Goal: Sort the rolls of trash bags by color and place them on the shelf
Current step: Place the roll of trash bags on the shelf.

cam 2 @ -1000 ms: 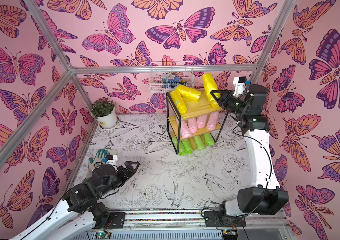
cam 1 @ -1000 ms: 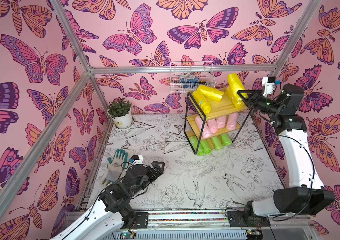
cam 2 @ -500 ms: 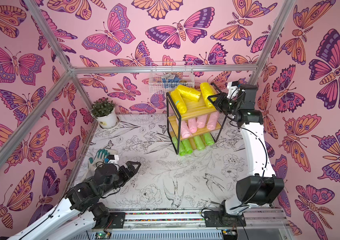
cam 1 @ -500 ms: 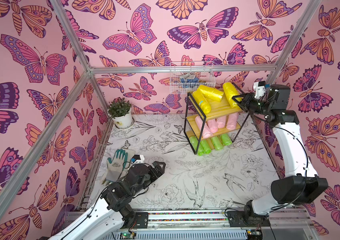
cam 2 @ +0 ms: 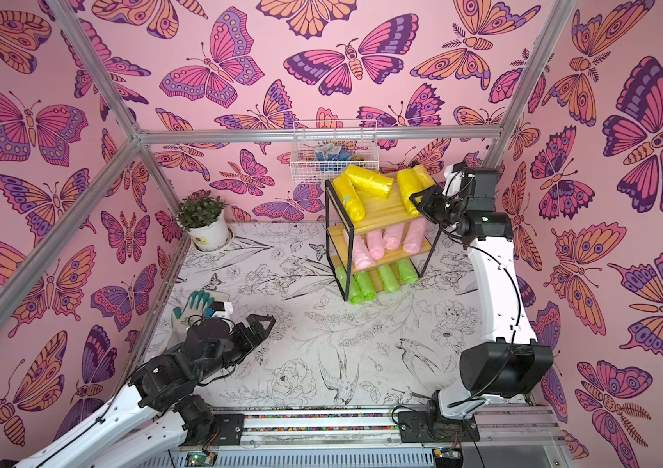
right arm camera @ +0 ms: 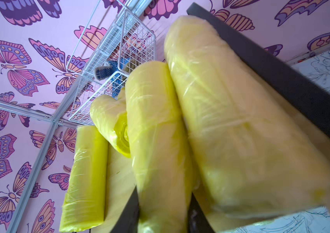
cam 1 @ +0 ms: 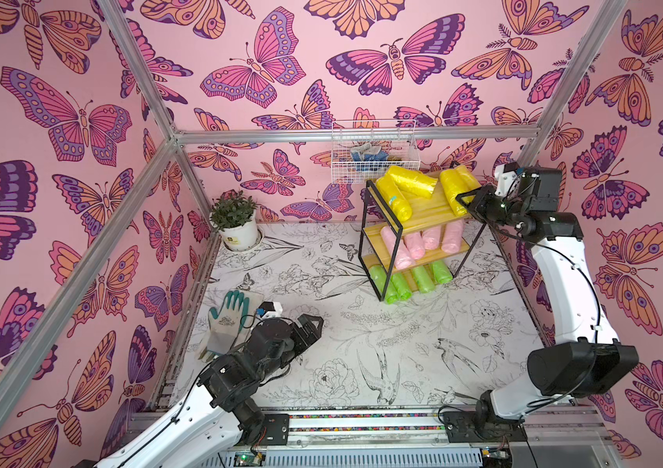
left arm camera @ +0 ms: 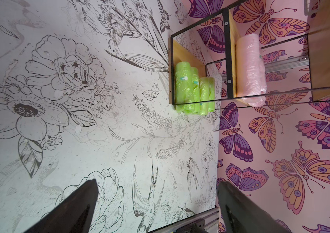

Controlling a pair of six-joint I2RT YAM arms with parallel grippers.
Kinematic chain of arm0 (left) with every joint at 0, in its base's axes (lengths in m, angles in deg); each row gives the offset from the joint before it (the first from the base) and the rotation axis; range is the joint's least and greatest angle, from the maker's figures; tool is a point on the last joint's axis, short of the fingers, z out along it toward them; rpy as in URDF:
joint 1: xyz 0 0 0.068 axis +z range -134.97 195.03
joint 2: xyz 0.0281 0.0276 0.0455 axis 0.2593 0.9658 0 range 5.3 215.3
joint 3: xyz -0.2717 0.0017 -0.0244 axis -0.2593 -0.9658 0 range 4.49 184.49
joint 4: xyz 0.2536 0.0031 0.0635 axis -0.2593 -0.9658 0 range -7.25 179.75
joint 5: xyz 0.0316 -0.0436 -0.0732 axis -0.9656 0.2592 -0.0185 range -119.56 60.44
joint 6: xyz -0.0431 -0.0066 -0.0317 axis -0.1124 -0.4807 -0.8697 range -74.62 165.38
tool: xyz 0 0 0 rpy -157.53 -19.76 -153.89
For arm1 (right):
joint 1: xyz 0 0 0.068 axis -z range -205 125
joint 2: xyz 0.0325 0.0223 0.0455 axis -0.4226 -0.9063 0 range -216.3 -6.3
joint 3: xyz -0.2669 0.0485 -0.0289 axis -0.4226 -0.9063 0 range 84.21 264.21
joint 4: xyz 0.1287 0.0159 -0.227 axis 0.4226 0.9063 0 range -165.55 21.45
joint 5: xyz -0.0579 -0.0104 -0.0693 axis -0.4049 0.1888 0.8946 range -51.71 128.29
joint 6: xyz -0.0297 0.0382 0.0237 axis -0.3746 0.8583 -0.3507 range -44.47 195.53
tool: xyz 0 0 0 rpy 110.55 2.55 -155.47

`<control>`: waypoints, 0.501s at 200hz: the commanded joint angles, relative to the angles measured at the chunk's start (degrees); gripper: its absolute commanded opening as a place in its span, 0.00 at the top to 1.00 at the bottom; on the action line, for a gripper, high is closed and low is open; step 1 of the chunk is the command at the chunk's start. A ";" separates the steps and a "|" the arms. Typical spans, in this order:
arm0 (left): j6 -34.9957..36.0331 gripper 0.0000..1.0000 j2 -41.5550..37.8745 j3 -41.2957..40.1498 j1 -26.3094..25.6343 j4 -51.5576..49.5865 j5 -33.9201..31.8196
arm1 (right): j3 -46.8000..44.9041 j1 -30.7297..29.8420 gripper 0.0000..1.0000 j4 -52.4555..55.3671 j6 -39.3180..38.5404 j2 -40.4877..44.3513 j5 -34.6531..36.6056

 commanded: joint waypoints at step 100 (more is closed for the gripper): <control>11.08 0.00 2.12 5.10 0.85 -2.39 -1.99 | 0.63 -2.32 0.17 4.80 -6.43 6.88 8.04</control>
